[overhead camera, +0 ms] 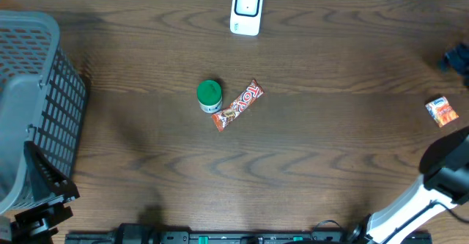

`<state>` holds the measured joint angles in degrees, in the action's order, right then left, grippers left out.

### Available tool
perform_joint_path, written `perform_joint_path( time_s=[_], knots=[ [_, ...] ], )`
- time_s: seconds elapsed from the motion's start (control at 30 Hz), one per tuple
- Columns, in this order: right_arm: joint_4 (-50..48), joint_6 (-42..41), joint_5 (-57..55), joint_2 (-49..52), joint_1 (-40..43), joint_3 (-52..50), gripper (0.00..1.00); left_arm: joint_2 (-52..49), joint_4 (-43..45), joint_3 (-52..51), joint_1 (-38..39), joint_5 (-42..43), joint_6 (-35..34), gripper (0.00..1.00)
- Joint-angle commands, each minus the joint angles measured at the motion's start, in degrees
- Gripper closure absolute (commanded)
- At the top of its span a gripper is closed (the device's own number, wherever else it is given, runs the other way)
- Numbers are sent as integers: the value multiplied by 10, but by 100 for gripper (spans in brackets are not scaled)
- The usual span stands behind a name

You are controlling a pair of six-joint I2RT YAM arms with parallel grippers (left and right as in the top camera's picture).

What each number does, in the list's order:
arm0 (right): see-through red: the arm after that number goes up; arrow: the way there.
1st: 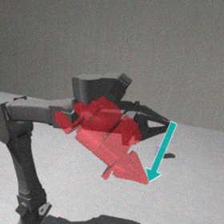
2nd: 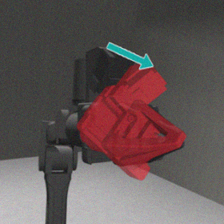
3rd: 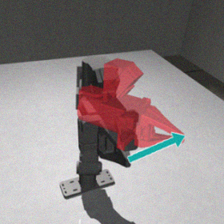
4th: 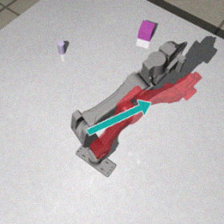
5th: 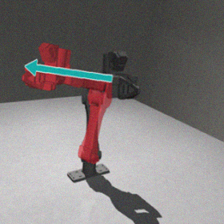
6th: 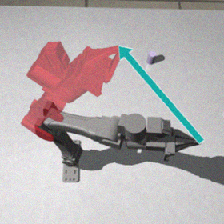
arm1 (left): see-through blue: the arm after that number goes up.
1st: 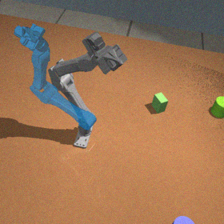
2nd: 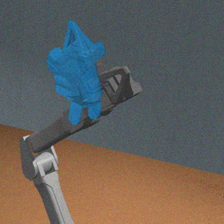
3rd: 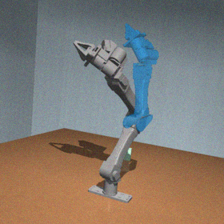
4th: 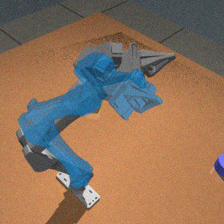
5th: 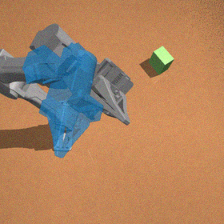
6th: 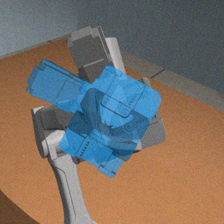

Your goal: Scan the item barcode

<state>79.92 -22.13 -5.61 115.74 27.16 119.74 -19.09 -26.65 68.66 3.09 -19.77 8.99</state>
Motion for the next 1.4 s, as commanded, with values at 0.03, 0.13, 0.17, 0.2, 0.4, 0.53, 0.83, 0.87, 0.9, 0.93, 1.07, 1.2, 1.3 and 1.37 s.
perform_joint_path(
  time_s=[0.03, 0.13, 0.17, 0.2, 0.4, 0.53, 0.83, 0.87, 0.9, 0.93, 1.07, 1.2, 1.3, 1.37],
  knots=[
    [30, 72, 184, -29, -115, 10, 1, -6, 8, -2, -3, 3, -1, 11],
    [38, 107, 190, -28, -209, -7, 1, -6, 8, -2, -3, 3, -1, 11],
    [36, 122, 192, -28, -238, -17, 1, -6, 8, -2, -3, 3, -1, 11],
    [31, 128, 187, -28, -276, -33, 1, -6, 8, -2, -3, 3, -1, 11],
    [-40, 56, 83, -28, -479, -122, 1, -6, 8, -2, -3, 3, -1, 11],
    [-83, -20, 17, -28, -590, -178, 1, -6, 8, -2, -3, 3, -1, 11],
    [-252, -28, -109, -25, -774, -304, 1, -6, 8, -2, -3, 3, -1, 11],
    [-285, -16, -108, -21, -784, -319, 1, -6, 8, -2, -3, 3, -1, 11],
    [-306, -14, -108, -14, -789, -329, 1, -6, 8, -2, -3, 3, -1, 11],
    [-316, -14, -108, -8, -792, -333, 1, -6, 8, -2, -3, 3, -1, 11],
    [-341, -13, -118, 27, -793, -333, 1, -6, 8, -2, -3, 3, -1, 11],
    [-365, 14, -156, 48, -789, -333, 1, -6, 8, -2, -3, 3, -1, 11],
    [-386, 43, -160, 54, -789, -333, 1, -6, 8, -2, -3, 3, -1, 11],
    [-405, 47, -160, 54, -789, -333, 1, -6, 8, -2, -3, 3, -1, 11]
  ],
)
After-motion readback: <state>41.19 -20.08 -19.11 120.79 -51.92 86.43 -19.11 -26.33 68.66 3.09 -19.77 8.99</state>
